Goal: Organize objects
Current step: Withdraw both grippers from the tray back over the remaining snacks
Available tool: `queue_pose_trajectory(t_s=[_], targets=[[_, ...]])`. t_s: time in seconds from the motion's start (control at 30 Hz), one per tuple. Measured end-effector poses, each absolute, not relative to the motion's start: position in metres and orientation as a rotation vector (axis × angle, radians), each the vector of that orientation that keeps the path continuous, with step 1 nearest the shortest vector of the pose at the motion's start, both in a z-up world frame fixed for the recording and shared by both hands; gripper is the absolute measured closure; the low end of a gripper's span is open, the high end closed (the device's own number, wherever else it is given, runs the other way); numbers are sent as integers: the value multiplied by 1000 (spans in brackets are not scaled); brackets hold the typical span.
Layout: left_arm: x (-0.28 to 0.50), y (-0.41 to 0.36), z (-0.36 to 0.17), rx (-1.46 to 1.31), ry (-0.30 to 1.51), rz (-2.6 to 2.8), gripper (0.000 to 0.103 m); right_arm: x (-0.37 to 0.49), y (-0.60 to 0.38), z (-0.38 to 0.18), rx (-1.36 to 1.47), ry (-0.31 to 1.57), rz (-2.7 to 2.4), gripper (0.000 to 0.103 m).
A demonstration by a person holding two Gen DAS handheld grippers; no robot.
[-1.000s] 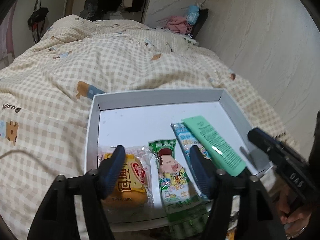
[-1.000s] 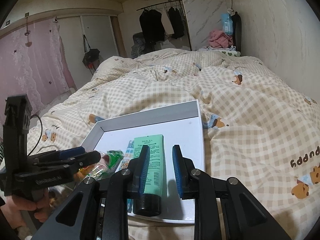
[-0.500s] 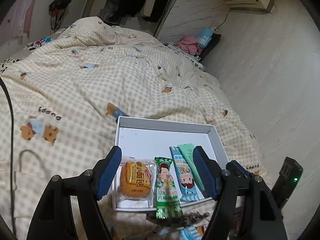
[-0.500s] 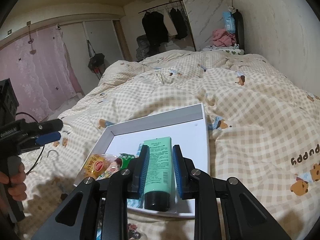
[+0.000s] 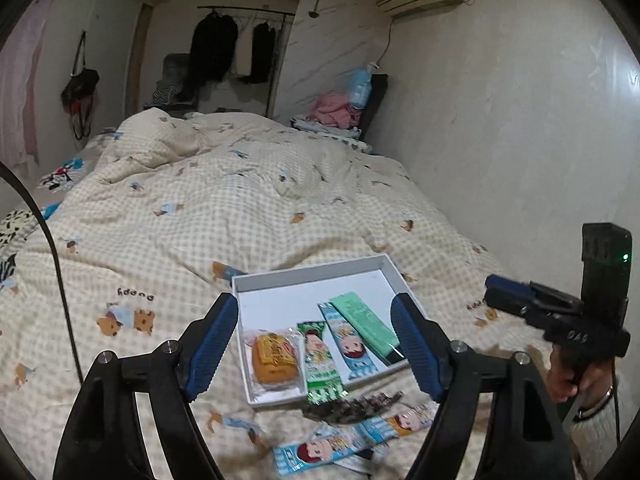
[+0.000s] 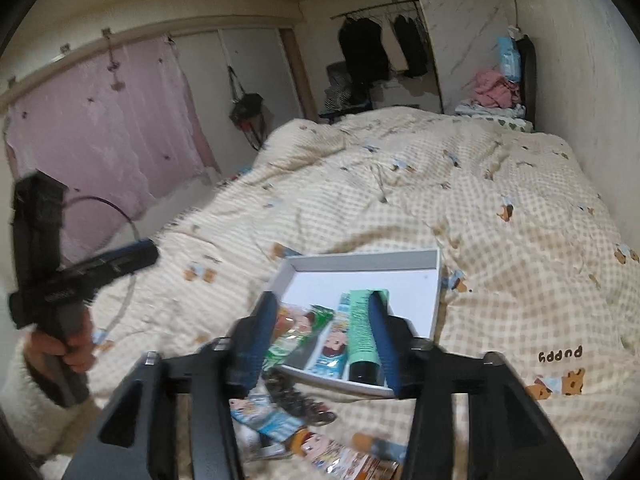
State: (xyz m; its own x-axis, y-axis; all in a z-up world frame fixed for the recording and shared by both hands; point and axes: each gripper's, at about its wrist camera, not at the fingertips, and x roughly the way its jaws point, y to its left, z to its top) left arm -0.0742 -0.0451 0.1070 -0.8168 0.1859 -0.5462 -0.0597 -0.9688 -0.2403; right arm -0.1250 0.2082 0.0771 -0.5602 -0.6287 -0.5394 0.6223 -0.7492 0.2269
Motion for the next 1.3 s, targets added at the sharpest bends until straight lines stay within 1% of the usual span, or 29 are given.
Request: queue_pose_trajectory(t_s=[0.1, 0.2, 0.3, 0.5, 0.57, 0.63, 0.7, 0.73, 0.77, 0.83, 0.9, 1.0, 1.13, 1.3], targets=[[-65, -47, 108, -905, -338, 2855, 20, -112, 212, 86, 778, 45, -2287, 53], [-58, -50, 108, -920, -348, 2862, 19, -99, 217, 87, 776, 63, -2272, 53], [-49, -54, 104, -932, -357, 2870, 19, -94, 222, 82, 790, 63, -2266, 49], [-35, -52, 92, -976, -369, 2897, 19, -85, 224, 65, 830, 66, -2254, 49], [-28, -51, 86, -974, -408, 2900, 19, -83, 224, 57, 847, 66, -2248, 49], [-19, -51, 81, -954, -483, 2880, 19, -83, 224, 50, 864, 66, -2243, 49], [-9, -48, 75, -942, -516, 2849, 14, -83, 224, 44, 872, 66, -2243, 49], [-8, -45, 73, -954, -509, 2843, 5, -81, 224, 41, 873, 68, -2238, 49], [-7, -41, 67, -981, -484, 2838, 0, -80, 223, 37, 874, 71, -2236, 49], [-6, -34, 58, -1002, -451, 2840, 0, -79, 222, 29, 877, 77, -2240, 48], [-10, -26, 44, -1046, -412, 2847, 0, -77, 219, 19, 882, 87, -2246, 38], [-16, -19, 23, -1130, -395, 2812, 0, -75, 217, 2, 899, 95, -2236, 38], [-29, -9, -8, -1318, -349, 2736, 0, -82, 209, -24, 1004, 137, -2232, 38], [-33, -3, -20, -1410, -323, 2697, 0, -86, 210, -32, 1041, 135, -2223, 38]])
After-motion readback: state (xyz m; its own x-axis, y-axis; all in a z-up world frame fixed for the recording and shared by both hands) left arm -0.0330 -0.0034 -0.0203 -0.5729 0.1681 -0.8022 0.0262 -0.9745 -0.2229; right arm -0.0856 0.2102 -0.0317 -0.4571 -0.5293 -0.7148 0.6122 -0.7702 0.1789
